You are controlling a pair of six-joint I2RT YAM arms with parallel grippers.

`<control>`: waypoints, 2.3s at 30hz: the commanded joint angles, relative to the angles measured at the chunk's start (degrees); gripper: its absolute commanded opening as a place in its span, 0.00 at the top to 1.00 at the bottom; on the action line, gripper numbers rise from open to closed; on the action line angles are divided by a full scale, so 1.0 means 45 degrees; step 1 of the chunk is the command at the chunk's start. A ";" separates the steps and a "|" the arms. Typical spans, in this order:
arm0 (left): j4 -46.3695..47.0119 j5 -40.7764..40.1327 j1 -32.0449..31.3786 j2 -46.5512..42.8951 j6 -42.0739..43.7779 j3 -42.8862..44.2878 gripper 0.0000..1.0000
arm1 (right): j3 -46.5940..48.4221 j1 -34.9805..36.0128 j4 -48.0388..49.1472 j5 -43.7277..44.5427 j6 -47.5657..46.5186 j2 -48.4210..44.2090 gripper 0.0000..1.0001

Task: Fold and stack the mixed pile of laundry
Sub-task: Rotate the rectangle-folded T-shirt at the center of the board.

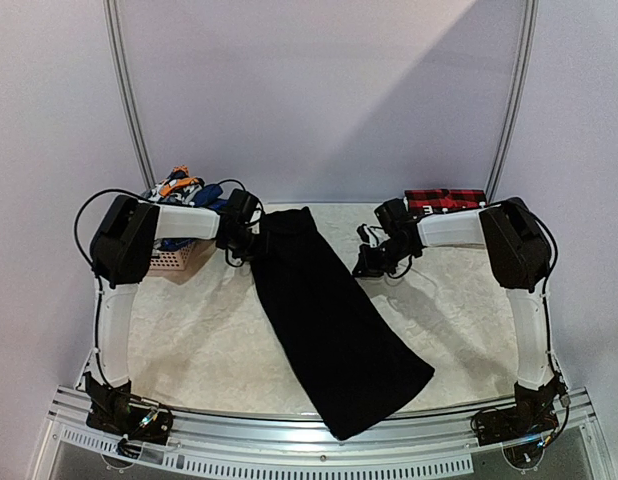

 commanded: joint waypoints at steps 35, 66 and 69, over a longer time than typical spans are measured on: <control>-0.0288 -0.1586 -0.1798 -0.2754 0.2353 -0.0757 0.36 | -0.3119 -0.0579 0.0033 0.3443 0.2808 -0.2990 0.76; -0.2185 -0.3692 -0.9695 -0.7833 0.2988 -0.6668 0.36 | -0.9644 -0.0057 -0.0949 0.3343 0.3045 -1.0830 0.19; -0.1817 -0.3510 -1.0217 -0.7469 0.3076 -0.6929 0.38 | -0.9974 0.0005 -0.1244 0.3146 0.2870 -1.1153 0.19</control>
